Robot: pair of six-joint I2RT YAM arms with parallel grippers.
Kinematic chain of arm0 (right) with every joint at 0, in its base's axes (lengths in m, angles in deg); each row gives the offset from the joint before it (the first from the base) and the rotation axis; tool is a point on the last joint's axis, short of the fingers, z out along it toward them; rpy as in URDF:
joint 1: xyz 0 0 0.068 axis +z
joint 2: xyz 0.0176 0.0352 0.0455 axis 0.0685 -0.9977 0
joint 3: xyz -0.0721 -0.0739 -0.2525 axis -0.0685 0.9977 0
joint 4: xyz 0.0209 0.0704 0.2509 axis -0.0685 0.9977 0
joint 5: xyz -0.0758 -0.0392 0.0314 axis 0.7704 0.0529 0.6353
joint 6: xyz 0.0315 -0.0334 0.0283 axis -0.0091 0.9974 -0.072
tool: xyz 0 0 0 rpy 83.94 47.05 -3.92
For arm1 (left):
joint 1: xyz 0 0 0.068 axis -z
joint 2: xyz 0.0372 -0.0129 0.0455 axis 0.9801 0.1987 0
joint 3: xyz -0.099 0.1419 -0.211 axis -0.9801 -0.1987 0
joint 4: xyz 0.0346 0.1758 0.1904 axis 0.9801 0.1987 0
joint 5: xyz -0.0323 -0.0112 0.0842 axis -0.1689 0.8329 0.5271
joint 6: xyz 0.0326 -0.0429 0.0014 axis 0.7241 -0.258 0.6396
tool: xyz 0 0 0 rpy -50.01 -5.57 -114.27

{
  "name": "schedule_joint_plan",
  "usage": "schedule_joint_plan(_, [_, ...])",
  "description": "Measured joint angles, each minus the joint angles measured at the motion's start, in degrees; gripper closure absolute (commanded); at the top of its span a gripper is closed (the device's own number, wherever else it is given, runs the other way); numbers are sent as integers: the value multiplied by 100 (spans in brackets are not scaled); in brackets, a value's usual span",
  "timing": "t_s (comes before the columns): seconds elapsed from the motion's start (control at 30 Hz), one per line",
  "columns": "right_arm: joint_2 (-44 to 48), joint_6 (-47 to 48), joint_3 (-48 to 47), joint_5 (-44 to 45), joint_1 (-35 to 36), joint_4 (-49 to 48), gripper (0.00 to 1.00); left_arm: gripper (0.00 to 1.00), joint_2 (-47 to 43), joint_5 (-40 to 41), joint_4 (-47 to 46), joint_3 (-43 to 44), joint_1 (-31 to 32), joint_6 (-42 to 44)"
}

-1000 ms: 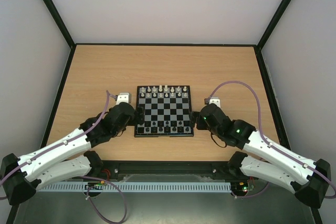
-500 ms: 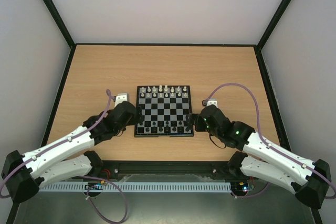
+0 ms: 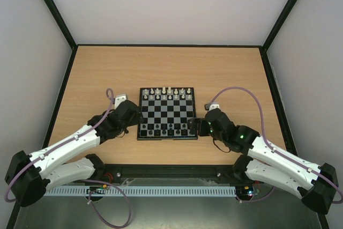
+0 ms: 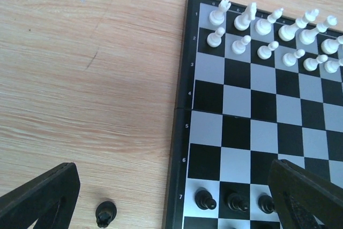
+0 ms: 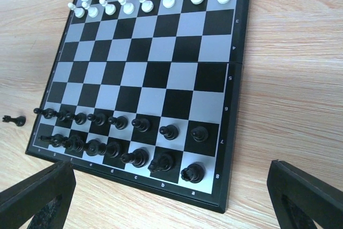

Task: Set up the chess pieces on the board
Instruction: Pick up the chess piece at the center of the board.

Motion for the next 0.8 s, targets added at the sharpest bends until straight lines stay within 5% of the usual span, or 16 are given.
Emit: schedule_joint_plan(0.8, [0,186,50,-494,-11,-181,1,1,463,-605,-57,-911,-656,-437])
